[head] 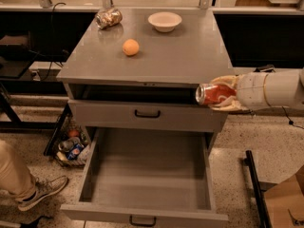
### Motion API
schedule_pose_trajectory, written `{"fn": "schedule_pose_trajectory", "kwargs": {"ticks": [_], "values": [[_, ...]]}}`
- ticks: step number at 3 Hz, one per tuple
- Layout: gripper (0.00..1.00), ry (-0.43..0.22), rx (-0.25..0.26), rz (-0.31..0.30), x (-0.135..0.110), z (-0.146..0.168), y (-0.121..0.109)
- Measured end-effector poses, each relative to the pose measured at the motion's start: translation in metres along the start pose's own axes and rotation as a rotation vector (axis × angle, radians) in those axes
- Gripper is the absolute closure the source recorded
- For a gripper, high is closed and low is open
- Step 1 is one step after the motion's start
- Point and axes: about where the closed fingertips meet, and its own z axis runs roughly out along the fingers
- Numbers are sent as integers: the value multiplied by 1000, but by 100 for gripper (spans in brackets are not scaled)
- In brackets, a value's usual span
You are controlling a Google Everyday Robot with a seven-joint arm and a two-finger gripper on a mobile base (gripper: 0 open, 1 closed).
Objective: Pick coke can from middle drawer and place on counter
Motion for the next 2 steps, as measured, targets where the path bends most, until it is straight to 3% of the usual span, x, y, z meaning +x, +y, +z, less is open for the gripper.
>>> {"fn": "schedule_pose_trajectory", "kwargs": {"ticks": [1,2], "values": [[100,-45,13,-43,-17,-6,-28],[100,-81,9,-101,-42,-12,-79]]}}
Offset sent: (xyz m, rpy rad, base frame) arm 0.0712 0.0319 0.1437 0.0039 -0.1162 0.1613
